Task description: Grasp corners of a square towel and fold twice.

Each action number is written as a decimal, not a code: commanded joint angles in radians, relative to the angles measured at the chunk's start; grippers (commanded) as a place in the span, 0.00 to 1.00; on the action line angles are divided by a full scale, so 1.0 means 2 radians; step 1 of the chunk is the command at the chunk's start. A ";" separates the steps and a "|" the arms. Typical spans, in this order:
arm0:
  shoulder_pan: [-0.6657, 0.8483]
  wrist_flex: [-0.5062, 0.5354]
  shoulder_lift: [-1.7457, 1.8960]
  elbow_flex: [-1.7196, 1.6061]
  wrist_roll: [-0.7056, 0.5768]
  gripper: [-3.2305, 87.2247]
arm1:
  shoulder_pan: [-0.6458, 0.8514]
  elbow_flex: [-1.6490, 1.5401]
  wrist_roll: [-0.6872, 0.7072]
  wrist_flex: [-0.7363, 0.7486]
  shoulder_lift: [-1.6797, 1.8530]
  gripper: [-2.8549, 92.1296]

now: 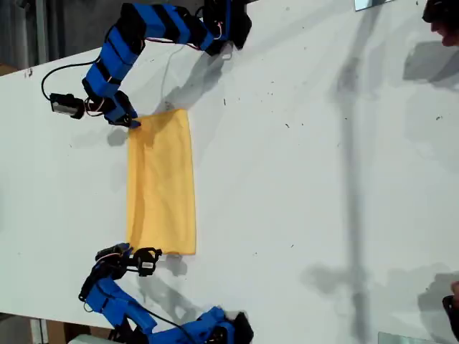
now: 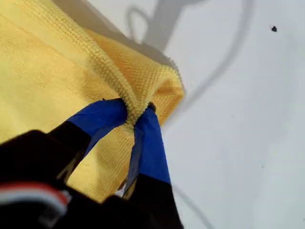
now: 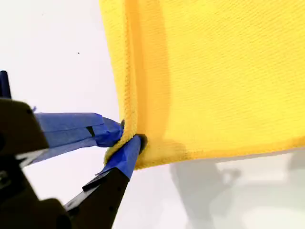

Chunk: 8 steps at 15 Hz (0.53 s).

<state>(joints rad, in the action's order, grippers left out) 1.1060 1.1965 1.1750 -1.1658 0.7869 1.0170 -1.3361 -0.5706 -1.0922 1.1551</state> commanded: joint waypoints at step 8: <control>-0.131 -0.081 0.312 -0.349 0.081 0.02 | -0.114 -0.187 -0.041 -0.015 0.170 0.03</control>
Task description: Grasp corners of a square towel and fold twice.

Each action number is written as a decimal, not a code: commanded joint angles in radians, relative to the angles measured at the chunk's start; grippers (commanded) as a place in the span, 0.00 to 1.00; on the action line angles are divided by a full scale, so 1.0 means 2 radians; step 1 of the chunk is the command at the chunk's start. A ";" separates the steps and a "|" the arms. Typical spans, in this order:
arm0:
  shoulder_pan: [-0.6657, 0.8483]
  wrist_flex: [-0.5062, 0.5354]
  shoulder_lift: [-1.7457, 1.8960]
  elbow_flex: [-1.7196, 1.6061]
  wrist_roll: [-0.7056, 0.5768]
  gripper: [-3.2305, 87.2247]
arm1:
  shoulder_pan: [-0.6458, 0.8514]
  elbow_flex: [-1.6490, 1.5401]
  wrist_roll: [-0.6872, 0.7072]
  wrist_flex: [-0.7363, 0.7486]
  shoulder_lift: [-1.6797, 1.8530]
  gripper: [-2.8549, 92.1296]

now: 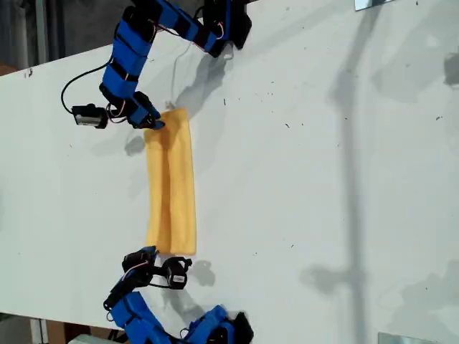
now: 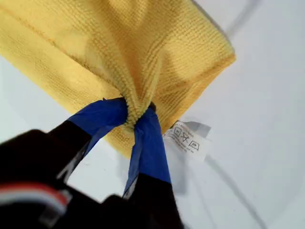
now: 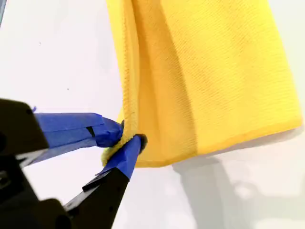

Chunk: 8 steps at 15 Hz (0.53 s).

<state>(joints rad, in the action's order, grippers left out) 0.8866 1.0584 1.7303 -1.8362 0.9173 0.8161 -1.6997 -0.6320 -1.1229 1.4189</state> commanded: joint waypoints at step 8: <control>-0.089 -0.015 0.139 -0.102 0.080 0.02 | -0.037 -0.090 -0.035 0.006 0.155 0.03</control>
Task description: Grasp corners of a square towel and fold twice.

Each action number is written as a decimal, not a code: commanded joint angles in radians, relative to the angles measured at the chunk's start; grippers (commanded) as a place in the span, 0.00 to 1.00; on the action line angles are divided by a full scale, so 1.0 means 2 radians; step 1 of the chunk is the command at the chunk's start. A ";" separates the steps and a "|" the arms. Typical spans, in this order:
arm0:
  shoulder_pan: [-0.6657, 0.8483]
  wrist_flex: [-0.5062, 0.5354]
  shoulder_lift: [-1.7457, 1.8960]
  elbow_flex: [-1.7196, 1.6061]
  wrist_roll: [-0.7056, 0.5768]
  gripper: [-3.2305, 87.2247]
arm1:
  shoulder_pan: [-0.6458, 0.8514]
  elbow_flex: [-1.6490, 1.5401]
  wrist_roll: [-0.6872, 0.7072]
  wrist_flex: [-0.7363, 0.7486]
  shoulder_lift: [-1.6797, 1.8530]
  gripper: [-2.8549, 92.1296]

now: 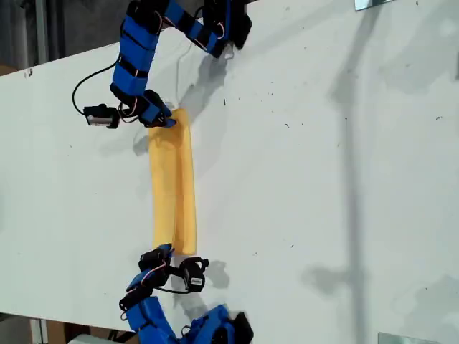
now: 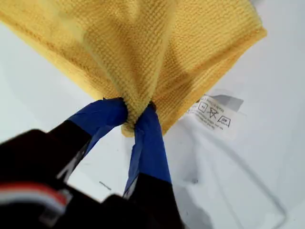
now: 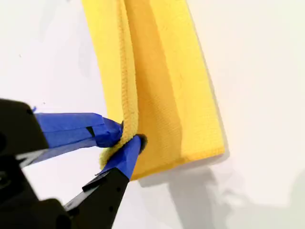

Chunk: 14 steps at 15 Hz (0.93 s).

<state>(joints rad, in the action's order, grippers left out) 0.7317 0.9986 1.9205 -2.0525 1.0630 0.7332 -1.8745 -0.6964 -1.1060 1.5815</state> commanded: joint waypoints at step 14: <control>-0.069 -0.012 0.058 -0.044 0.050 0.25 | 0.002 -0.120 -0.008 0.022 0.160 0.35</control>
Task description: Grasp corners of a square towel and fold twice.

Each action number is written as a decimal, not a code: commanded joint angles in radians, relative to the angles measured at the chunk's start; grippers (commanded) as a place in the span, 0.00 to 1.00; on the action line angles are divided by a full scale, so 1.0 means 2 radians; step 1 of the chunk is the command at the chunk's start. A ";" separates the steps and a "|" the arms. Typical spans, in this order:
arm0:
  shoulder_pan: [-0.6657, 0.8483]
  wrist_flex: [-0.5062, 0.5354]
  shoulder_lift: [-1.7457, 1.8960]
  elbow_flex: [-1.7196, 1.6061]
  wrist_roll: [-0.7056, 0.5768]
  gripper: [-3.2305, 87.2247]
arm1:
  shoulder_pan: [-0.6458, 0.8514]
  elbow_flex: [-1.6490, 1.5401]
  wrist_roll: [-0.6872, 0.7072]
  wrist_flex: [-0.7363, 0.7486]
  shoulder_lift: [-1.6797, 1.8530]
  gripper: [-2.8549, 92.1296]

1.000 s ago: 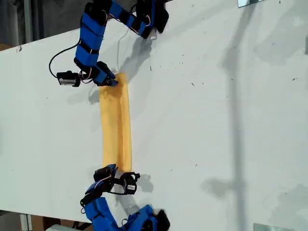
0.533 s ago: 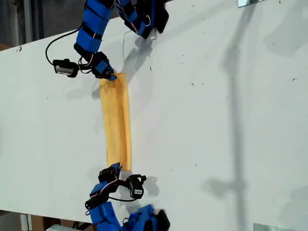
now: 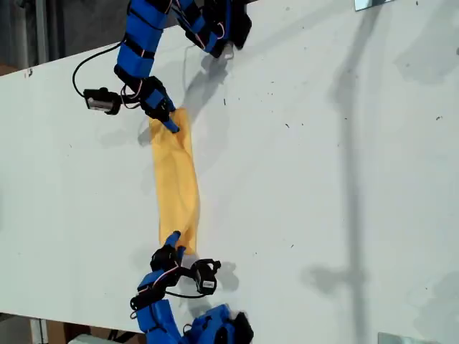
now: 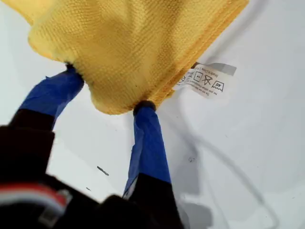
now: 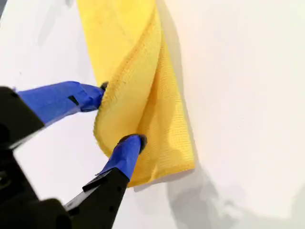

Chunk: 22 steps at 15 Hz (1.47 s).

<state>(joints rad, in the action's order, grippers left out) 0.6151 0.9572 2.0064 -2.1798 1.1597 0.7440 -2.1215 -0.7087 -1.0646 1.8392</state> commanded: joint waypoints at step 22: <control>0.044 -0.010 0.293 -0.252 0.048 0.19 | 0.135 0.139 0.098 -0.012 -0.196 0.38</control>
<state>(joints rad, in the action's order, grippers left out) 0.6934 0.9189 2.4406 -2.6292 1.2318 1.0078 -1.9359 -0.5308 -1.0953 1.5018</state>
